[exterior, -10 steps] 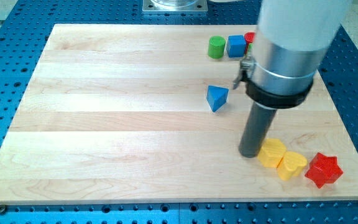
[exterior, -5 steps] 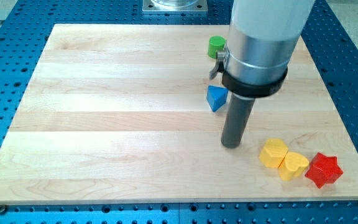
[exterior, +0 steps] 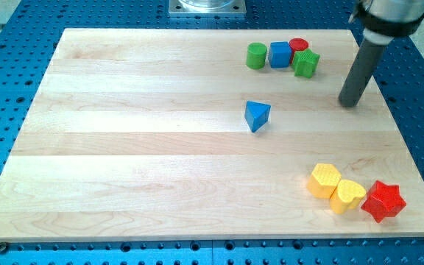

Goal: Separate the green star and red circle

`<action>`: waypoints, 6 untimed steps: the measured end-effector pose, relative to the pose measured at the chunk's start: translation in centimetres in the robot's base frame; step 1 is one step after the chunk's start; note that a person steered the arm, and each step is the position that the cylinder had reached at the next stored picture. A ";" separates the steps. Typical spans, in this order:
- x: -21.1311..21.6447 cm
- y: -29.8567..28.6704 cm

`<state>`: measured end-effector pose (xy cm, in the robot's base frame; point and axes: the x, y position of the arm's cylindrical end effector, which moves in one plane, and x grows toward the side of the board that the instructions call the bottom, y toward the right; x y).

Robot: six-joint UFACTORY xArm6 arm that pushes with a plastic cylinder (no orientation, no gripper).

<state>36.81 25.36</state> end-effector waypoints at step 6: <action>-12.1 -14.8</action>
